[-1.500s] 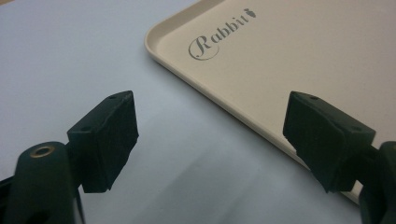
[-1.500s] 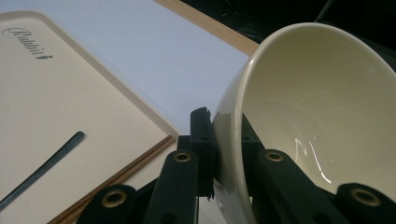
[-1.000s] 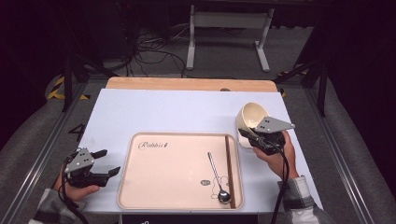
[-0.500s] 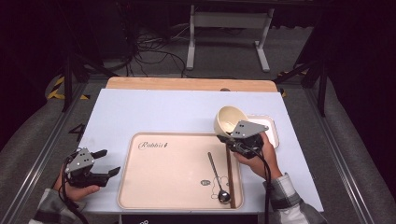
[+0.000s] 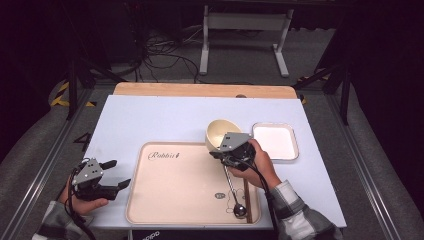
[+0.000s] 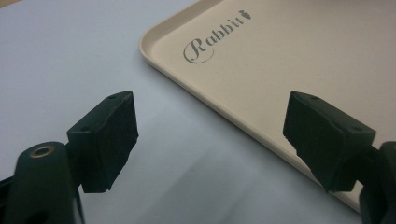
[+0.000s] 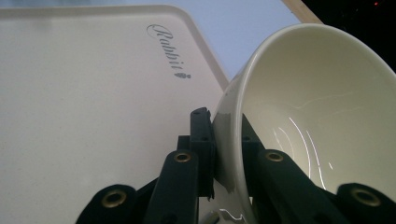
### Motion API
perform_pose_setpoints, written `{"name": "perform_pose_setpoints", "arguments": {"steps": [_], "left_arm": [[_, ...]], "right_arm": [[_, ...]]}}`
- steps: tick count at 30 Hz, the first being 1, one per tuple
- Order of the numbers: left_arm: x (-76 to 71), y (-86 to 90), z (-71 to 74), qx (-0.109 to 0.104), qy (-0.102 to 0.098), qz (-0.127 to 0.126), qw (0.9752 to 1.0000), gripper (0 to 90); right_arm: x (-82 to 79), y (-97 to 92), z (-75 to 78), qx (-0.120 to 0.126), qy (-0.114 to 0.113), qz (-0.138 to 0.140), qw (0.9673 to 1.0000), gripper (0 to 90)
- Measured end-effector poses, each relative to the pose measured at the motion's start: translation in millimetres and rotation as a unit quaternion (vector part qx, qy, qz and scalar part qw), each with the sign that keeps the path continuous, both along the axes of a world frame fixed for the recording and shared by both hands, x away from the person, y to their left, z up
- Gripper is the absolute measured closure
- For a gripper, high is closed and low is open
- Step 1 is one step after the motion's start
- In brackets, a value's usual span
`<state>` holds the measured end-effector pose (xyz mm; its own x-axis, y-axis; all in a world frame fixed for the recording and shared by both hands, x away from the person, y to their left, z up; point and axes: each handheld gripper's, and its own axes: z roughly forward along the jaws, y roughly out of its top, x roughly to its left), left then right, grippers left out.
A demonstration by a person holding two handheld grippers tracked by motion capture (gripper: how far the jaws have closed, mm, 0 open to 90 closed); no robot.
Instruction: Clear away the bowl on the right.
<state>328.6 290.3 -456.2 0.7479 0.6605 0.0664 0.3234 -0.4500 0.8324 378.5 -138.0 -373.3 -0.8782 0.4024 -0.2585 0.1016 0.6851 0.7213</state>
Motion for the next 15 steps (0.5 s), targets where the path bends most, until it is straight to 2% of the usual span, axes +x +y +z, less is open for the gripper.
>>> {"name": "perform_pose_setpoints", "arguments": {"steps": [7,15], "left_arm": [[-1.1,0.8,0.6,-0.005,-0.002,0.003,1.0,18.6],[-0.7,0.6,0.9,-0.006,-0.003,0.001,1.0,18.6]], "right_arm": [[1.5,23.4,-9.6,-0.024,0.004,0.018,0.9995,83.3],[6.0,39.2,-21.7,-0.051,0.014,0.028,0.9982,83.2]]}}
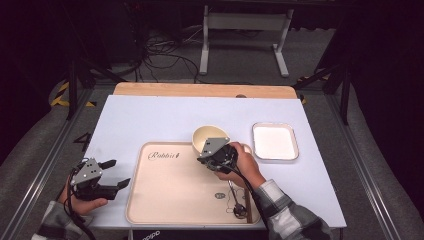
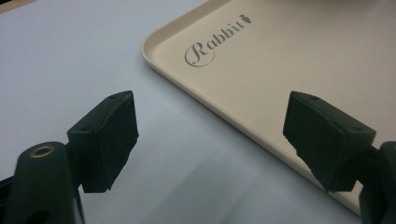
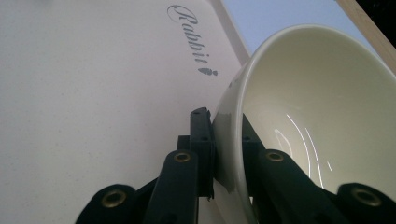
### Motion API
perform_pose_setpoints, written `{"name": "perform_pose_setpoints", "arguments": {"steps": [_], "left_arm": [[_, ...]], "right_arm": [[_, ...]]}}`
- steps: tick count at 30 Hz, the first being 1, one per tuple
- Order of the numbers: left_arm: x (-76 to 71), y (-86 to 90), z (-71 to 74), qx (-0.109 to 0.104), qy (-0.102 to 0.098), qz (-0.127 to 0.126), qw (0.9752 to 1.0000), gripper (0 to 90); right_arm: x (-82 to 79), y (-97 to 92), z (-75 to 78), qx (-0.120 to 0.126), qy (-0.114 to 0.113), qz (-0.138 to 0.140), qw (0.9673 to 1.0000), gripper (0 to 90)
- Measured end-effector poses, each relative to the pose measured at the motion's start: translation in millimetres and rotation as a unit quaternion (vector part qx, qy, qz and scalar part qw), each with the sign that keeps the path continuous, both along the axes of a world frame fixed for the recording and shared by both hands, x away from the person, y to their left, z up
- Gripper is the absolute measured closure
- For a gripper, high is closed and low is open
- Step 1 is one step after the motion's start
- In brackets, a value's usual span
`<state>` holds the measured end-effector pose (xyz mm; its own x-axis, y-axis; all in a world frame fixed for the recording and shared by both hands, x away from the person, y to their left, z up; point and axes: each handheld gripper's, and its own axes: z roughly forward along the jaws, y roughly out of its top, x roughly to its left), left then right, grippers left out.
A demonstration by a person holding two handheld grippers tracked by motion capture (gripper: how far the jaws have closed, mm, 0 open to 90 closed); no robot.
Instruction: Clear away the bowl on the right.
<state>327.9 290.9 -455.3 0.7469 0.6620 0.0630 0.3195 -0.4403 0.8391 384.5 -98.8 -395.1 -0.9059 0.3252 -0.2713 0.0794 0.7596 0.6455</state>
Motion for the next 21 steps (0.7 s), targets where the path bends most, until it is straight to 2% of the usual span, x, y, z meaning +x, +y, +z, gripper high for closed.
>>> {"name": "perform_pose_setpoints", "arguments": {"steps": [4,6,7,11,14,17,19,21], "left_arm": [[-0.2,0.4,0.1,-0.002,-0.001,0.002,1.0,18.7],[-0.4,0.8,0.3,-0.002,0.0,0.002,1.0,18.6],[-0.3,0.9,0.3,-0.001,-0.001,0.002,1.0,18.6],[-0.3,1.4,0.3,-0.003,0.0,0.001,1.0,18.6],[-0.5,2.0,0.6,-0.005,-0.001,0.001,1.0,18.7],[-0.5,2.0,0.5,-0.004,-0.001,0.001,1.0,18.7],[-0.6,0.6,0.6,-0.002,-0.001,0.0,1.0,18.7],[-0.6,0.0,0.9,-0.001,-0.002,-0.001,1.0,18.7]], "right_arm": [[2.9,5.0,-3.0,-0.007,0.004,0.001,1.0,83.1],[4.4,11.2,-7.2,-0.023,0.006,0.005,0.9997,82.9],[4.4,11.2,-7.2,-0.023,0.006,0.005,0.9997,82.9],[3.6,20.1,-13.7,-0.043,-0.003,0.005,0.999,82.8],[3.7,24.6,-19.6,-0.052,-0.002,0.002,0.9986,81.9],[2.9,28.4,-24.1,-0.07,-0.015,0.004,0.9974,82.2],[2.9,29.9,-24.6,-0.071,-0.019,0.01,0.9973,81.7],[3.2,31.5,-24.6,-0.065,-0.022,0.005,0.9976,81.2]]}}
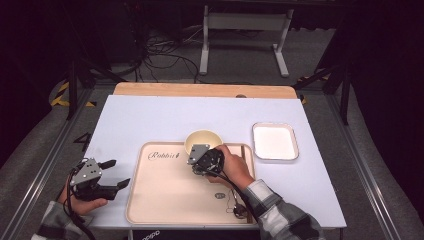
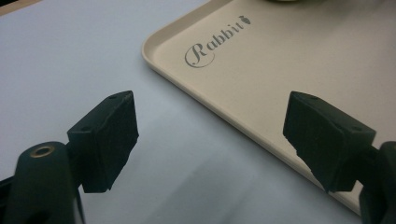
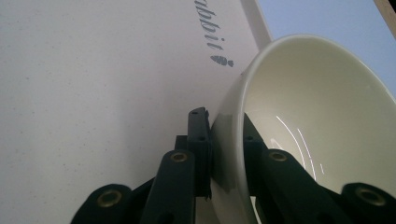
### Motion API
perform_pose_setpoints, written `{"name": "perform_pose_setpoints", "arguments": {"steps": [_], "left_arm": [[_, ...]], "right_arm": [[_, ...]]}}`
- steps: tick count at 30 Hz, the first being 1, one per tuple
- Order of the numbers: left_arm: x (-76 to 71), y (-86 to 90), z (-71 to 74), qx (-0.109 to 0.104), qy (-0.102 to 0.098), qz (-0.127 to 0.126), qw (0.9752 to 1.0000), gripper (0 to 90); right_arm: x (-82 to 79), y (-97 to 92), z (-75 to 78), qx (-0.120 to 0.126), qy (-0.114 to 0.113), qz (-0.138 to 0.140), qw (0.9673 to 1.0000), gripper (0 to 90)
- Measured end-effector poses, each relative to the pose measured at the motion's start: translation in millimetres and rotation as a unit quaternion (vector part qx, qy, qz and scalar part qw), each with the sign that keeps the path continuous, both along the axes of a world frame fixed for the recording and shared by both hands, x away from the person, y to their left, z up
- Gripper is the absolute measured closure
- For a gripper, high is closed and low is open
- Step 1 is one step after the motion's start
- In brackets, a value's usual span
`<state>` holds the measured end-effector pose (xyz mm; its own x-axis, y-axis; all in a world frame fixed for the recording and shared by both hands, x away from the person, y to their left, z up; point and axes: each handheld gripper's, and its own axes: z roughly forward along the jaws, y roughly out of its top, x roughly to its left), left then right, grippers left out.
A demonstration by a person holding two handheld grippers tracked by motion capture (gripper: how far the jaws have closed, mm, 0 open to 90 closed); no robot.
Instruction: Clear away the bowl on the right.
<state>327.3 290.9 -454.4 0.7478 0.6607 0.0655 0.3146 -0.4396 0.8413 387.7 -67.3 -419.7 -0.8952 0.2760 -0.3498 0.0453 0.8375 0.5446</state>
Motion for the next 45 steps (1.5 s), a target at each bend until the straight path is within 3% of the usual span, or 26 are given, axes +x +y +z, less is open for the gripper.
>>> {"name": "perform_pose_setpoints", "arguments": {"steps": [5,12,22,29,33,40,45], "left_arm": [[0.2,-0.2,-0.7,0.0,0.002,0.001,1.0,18.7],[0.0,-0.9,0.0,0.003,0.001,-0.001,1.0,18.7],[0.2,-1.2,-0.5,0.003,0.002,0.0,1.0,18.7],[0.6,-2.2,-0.4,0.006,0.003,0.0,1.0,18.7],[0.9,-3.0,-0.4,0.006,0.003,0.0,1.0,18.6],[1.2,-3.4,-0.6,0.005,0.004,0.001,1.0,18.6],[1.0,-3.3,-0.3,0.006,0.003,0.0,1.0,18.6]], "right_arm": [[1.6,-1.1,-2.8,0.011,0.021,-0.003,0.9997,77.0],[3.1,-8.3,-1.6,0.027,0.029,-0.009,0.9992,71.7],[-5.4,-24.7,16.3,0.064,0.021,-0.009,0.9977,62.3],[-13.5,-56.4,34.0,0.118,0.003,-0.025,0.9927,58.0],[-14.8,-74.5,39.9,0.137,0.0,-0.043,0.9896,56.7],[-13.7,-103.6,42.5,0.159,-0.004,-0.075,0.9843,56.0],[-12.1,-123.4,42.7,0.158,-0.02,-0.104,0.9817,55.7]]}}
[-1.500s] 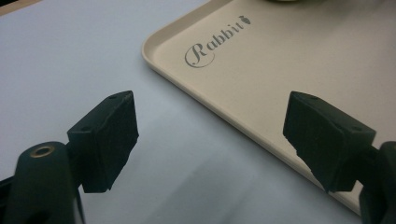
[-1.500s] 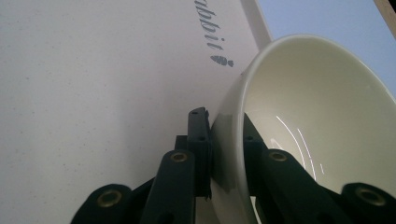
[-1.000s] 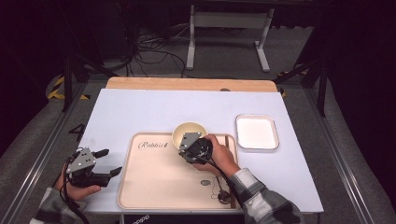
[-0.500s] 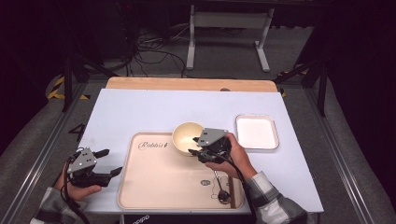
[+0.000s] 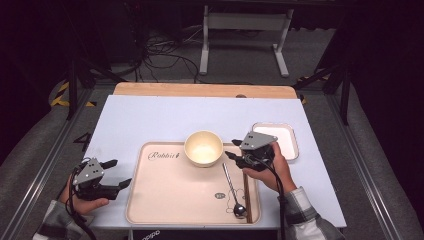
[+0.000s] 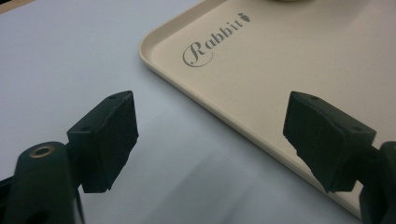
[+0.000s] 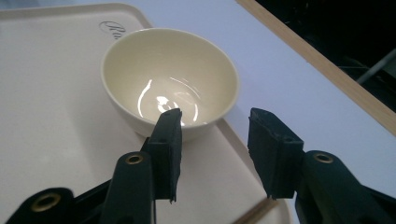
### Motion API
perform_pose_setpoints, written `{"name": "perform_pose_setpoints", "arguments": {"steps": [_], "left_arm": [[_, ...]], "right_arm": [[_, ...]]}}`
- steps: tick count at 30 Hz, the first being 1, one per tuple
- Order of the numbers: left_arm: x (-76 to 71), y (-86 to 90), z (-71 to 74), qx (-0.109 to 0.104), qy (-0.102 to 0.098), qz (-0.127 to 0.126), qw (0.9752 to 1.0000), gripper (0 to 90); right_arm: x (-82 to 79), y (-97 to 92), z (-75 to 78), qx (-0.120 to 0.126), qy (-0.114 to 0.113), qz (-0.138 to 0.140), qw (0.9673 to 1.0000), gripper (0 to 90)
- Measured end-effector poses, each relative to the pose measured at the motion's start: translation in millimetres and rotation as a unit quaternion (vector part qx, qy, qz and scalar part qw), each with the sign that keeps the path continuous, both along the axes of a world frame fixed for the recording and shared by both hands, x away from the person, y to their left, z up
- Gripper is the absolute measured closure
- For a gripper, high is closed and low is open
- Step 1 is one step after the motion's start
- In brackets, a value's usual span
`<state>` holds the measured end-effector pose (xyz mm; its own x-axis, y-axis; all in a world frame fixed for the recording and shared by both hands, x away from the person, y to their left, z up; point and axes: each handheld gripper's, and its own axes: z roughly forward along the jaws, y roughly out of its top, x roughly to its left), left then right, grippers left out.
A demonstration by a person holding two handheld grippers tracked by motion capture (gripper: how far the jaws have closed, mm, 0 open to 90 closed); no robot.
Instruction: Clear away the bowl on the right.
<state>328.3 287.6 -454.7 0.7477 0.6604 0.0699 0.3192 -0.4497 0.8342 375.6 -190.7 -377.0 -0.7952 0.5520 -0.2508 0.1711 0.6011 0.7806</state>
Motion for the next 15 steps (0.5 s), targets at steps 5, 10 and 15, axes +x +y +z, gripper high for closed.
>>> {"name": "perform_pose_setpoints", "arguments": {"steps": [5,10,15], "left_arm": [[-0.1,0.6,0.2,0.0,-0.001,0.0,1.0,18.4],[0.0,0.8,0.1,0.001,0.0,0.0,1.0,18.3],[0.0,1.1,0.0,0.001,0.0,0.0,1.0,18.4]], "right_arm": [[0.6,-29.6,3.6,0.028,-0.001,-0.036,0.999,55.6],[1.4,-62.1,7.3,0.044,-0.009,-0.079,0.9958,55.3],[5.1,-99.0,5.1,0.061,-0.002,-0.133,0.9892,55.6]]}}
